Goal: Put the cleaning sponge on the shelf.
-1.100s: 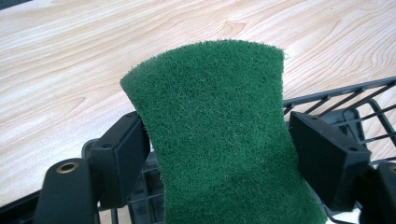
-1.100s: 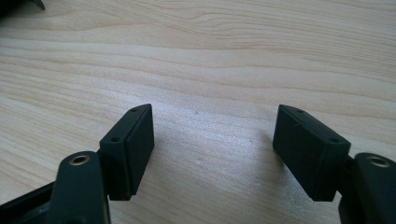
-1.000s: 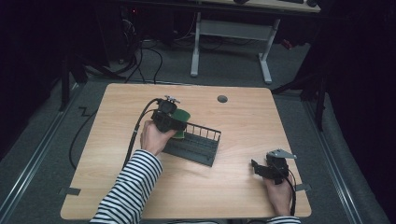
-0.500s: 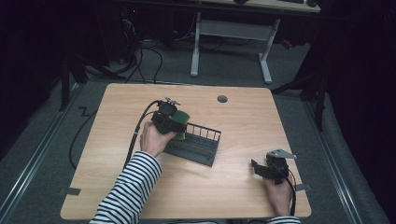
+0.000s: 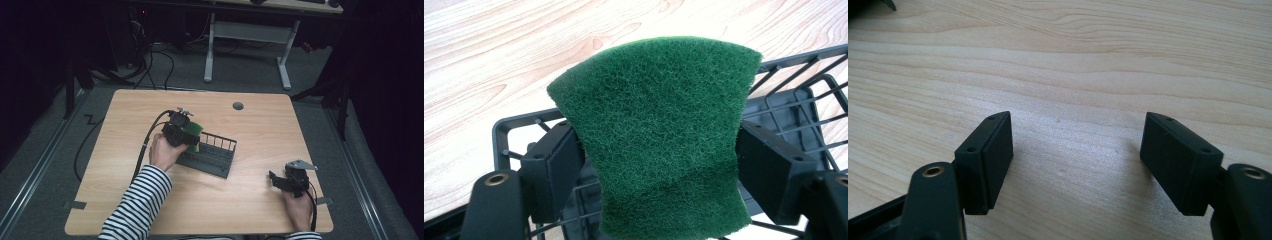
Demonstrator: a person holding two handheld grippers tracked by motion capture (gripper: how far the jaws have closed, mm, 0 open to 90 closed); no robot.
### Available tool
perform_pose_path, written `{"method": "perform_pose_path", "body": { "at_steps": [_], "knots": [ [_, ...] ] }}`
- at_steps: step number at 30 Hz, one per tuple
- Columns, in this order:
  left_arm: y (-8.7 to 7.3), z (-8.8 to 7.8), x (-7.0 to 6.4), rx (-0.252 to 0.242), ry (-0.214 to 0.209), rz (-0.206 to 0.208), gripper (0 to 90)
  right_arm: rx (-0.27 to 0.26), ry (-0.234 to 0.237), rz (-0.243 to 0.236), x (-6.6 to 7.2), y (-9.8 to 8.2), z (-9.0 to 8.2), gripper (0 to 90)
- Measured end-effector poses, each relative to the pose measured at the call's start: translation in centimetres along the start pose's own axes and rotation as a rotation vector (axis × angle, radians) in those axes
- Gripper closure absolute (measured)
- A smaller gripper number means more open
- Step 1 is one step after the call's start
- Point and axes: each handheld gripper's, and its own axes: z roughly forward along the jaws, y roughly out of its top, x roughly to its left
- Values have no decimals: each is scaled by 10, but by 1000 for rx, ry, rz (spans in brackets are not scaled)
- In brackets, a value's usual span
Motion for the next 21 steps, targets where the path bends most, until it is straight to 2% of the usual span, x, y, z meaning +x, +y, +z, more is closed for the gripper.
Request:
{"method": "perform_pose_path", "body": {
  "at_steps": [21],
  "knots": [
    [-8, -2, 0, 8, -8, -9, 238, 0, 1, 1, 0, 0, 0, 293]
  ]
}}
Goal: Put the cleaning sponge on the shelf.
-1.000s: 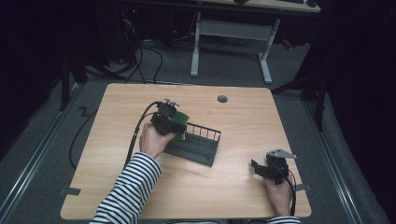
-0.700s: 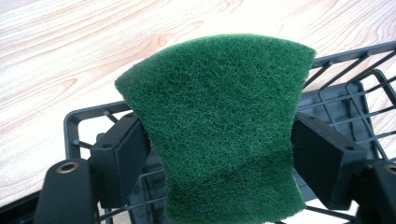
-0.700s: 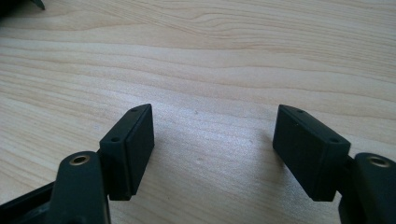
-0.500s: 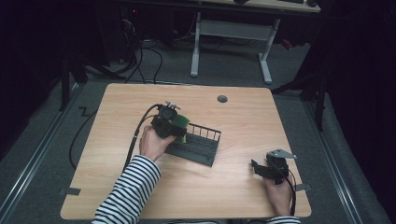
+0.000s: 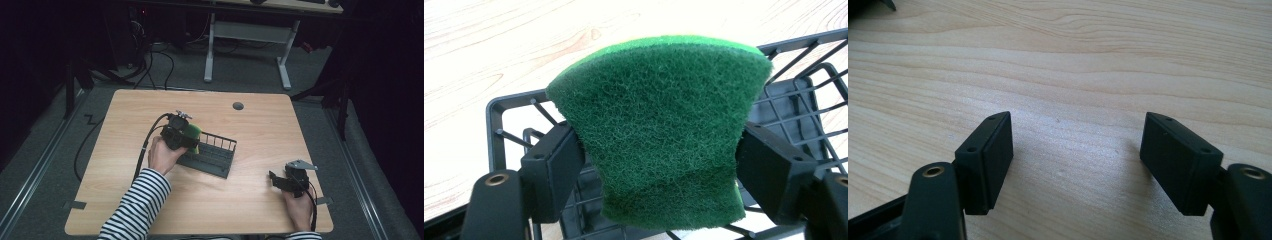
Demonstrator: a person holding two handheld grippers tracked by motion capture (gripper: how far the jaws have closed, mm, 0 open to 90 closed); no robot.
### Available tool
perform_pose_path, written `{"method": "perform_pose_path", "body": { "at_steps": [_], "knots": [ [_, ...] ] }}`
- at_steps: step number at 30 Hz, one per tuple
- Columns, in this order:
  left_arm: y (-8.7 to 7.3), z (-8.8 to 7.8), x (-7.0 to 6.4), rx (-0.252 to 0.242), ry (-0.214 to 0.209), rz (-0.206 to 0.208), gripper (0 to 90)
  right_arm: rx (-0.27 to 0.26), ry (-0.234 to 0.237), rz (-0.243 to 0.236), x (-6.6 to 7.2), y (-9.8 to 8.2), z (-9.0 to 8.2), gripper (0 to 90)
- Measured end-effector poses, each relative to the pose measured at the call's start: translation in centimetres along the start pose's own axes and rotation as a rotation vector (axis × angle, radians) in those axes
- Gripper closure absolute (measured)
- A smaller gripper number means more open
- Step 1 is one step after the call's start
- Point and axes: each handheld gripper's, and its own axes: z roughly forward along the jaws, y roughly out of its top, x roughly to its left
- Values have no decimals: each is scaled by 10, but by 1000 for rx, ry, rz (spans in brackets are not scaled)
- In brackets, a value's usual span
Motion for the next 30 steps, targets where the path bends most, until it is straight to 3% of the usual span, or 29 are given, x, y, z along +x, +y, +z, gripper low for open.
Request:
{"method": "perform_pose_path", "body": {
  "at_steps": [13, 30],
  "knots": [
    [-7, -8, 3, -25, -9, -12, 208, 0, 0, 1, 0, 0, 0, 293],
    [-25, -35, 21, -93, -23, -50, 200, 0, 0, 0, 0, 0, 0, 293]
  ]
}}
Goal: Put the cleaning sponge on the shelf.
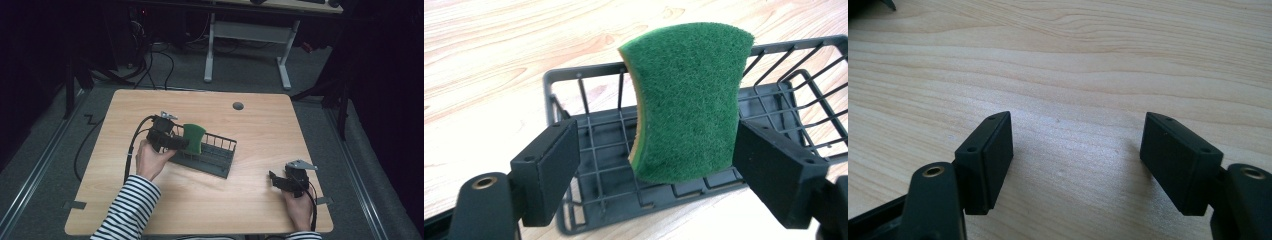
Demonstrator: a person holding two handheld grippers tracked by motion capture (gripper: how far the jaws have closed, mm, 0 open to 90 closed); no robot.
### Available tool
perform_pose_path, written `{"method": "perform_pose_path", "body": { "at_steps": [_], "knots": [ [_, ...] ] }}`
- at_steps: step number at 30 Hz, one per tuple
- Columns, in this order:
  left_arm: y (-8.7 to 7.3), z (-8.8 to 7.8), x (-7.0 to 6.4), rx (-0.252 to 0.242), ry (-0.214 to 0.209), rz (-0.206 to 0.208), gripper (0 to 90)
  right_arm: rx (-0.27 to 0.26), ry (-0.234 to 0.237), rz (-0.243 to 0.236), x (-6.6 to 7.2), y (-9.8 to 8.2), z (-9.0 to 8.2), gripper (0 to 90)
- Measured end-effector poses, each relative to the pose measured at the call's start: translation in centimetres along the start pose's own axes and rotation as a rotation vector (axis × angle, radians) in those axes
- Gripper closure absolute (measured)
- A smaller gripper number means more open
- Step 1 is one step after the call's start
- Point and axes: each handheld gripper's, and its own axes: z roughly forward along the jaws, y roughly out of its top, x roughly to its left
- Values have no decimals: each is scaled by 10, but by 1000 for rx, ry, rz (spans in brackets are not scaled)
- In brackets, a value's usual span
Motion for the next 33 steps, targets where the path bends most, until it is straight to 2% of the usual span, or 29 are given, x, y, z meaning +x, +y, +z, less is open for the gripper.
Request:
{"method": "perform_pose_path", "body": {
  "at_steps": [9, 15, 22, 28, 33],
  "knots": [
    [-13, -20, 16, -36, 27, -26, 208, 0, 0, 0, 0, 0, 0, 293],
    [-25, -28, 27, -50, 44, -62, 216, 0, 0, 0, 0, 0, 0, 293],
    [-41, -40, 41, -82, 39, -116, 227, 0, 0, 0, 0, 0, 0, 293],
    [-57, -48, 51, -81, 59, -147, 231, 0, -1, 0, 0, 0, 0, 293],
    [-70, -54, 59, -99, 63, -183, 234, 0, -1, 0, 0, 0, 0, 293]
  ]
}}
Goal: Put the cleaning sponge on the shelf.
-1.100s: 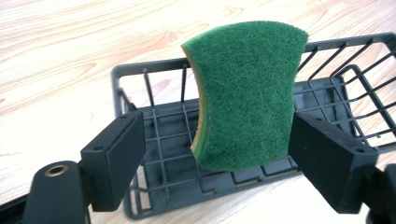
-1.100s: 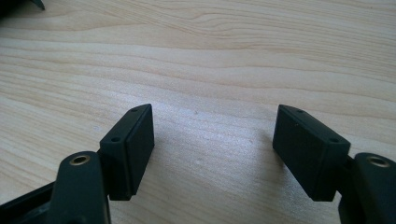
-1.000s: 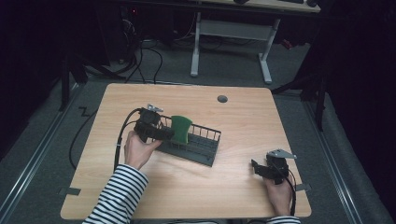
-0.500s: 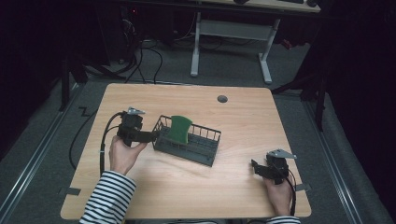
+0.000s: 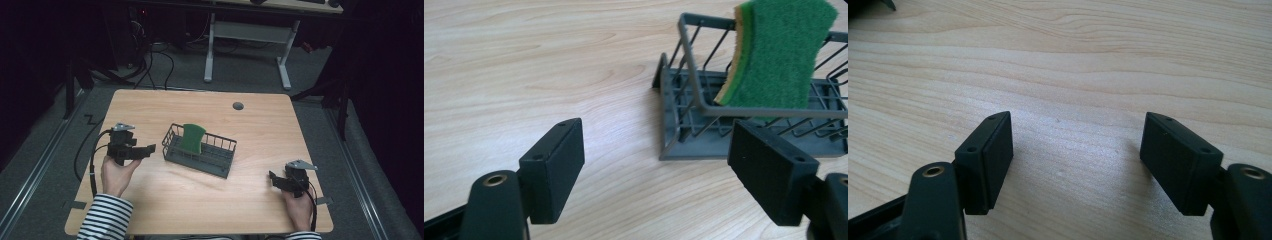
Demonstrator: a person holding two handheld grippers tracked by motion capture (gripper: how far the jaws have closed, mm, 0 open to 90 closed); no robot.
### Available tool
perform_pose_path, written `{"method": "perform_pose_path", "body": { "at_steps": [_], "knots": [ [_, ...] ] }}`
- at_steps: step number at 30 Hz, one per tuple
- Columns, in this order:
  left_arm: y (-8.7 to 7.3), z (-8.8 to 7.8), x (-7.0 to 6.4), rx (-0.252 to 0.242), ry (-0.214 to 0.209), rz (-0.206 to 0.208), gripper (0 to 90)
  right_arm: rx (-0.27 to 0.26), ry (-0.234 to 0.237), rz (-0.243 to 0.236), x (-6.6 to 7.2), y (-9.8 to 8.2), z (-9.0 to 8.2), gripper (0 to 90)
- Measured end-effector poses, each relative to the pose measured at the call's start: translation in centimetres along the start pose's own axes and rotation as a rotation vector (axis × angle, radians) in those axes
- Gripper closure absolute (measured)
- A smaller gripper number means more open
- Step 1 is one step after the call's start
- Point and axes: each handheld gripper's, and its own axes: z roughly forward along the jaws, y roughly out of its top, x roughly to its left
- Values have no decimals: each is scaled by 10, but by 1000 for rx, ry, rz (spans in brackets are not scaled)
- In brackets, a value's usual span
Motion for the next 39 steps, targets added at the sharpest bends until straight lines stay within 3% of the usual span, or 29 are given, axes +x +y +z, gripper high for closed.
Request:
{"method": "perform_pose_path", "body": {
  "at_steps": [12, 25, 31, 39],
  "knots": [
    [-23, -6, 18, -11, 10, -49, 234, 0, 0, 0, 0, 0, 0, 293],
    [-53, 0, 28, -25, 5, -66, 226, 1, -3, 3, 0, 0, 0, 293],
    [-65, 5, 27, -8, 36, -39, 221, 1, -3, 2, 0, 0, 0, 293],
    [-77, 16, 27, 8, 59, -35, 220, 1, -2, 3, 0, 0, 0, 293]
  ]
}}
